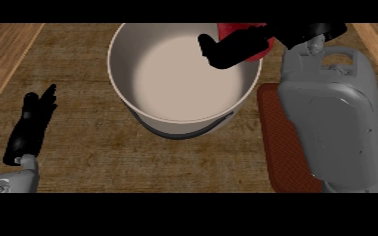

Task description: Pick the pear from the tray and place it in the pot

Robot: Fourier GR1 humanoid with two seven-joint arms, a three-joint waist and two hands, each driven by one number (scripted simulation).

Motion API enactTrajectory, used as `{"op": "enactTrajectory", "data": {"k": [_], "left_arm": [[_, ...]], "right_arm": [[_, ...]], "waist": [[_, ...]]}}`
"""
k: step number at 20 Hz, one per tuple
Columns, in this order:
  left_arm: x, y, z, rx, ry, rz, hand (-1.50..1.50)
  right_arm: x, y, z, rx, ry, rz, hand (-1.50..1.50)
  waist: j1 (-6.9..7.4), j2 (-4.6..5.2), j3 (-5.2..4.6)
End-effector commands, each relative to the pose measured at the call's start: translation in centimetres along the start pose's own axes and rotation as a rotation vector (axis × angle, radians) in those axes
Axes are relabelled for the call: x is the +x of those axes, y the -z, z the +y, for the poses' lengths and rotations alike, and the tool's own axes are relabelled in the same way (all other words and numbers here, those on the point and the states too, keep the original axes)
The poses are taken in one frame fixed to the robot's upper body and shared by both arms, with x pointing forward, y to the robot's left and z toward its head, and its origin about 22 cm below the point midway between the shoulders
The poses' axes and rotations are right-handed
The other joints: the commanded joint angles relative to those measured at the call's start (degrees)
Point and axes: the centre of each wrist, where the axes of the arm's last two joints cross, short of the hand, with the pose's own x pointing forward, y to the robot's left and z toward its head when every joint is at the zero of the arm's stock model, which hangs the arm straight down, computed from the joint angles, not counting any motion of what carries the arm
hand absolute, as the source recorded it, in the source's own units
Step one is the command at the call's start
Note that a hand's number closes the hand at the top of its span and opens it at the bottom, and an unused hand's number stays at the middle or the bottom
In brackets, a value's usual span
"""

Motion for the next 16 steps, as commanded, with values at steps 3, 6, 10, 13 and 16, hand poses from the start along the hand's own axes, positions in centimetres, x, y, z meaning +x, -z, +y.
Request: {"op": "enactTrajectory", "data": {"k": [3, 6, 10, 13, 16], "left_arm": [[-0.6, 0.0, -1.8, -0.015, 0.008, 0.001, 0.00], [1.6, 0.3, -0.1, -0.020, 0.014, -0.007, 0.00], [1.6, 0.9, -0.4, 0.008, 0.007, -0.009, 0.00], [0.3, 0.0, -1.2, -0.015, -0.003, -0.003, 0.00], [0.2, 0.8, -0.1, -0.014, 0.012, -0.014, 0.00]], "right_arm": [[-0.3, 2.3, 5.7, 0.139, 0.008, 0.025, 1.50], [-1.0, 4.1, 8.2, 0.209, 0.038, 0.079, 1.50], [-2.2, 4.2, 10.7, 0.297, 0.114, 0.152, -1.50], [-1.9, 4.1, 12.8, 0.260, 0.216, 0.152, -1.50], [-1.5, 5.3, 10.8, 0.210, 0.387, 0.134, -1.50]], "waist": [[-0.17, 0.12, 0.03], [0.41, 0.29, 0.05], [-0.02, 0.19, 0.04], [0.80, 0.18, 0.04], [1.19, 0.35, 0.03]]}}
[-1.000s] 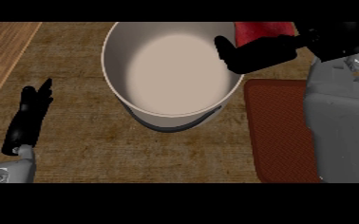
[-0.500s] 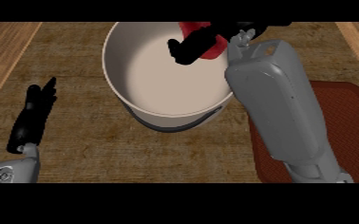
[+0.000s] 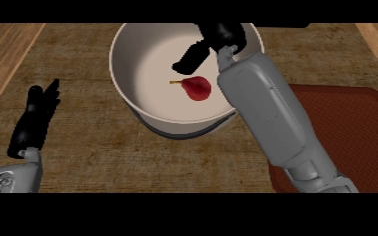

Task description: Pick the pear from the tray and place it in the pot

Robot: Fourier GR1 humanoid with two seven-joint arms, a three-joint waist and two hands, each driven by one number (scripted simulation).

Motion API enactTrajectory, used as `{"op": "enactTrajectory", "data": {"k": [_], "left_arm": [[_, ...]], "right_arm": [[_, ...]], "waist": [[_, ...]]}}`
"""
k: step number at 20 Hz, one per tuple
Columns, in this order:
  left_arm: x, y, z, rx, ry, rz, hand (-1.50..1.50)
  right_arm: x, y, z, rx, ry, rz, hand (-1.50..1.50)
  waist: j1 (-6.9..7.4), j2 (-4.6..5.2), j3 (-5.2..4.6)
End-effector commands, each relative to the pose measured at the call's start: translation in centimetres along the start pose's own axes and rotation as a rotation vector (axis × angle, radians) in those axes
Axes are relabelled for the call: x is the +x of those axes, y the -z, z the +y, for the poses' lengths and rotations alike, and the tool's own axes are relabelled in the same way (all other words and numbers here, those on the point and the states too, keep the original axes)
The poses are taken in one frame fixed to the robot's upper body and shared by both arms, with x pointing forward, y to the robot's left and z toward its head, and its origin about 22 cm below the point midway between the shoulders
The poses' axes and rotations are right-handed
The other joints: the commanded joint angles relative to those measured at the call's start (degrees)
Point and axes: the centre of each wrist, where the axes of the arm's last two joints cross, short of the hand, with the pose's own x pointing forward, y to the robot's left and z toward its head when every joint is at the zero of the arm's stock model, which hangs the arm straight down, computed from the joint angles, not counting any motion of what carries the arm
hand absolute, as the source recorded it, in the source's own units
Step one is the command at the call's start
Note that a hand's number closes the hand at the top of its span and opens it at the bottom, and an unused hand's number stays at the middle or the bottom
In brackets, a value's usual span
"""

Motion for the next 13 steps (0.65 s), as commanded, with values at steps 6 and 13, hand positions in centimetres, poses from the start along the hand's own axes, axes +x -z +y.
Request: {"op": "enactTrajectory", "data": {"k": [6, 13], "left_arm": [[-0.1, -0.4, 0.1, 0.005, 0.001, -0.008, 0.00], [-2.7, -0.2, 1.3, 0.017, -0.004, 0.003, 0.00]], "right_arm": [[-2.6, 0.4, -0.9, -0.245, 0.405, -0.018, -1.50], [-8.2, -0.1, -5.7, -0.427, 0.515, 0.000, -1.50]], "waist": [[-0.29, -0.15, 0.04], [-1.28, -0.19, 0.00]]}}
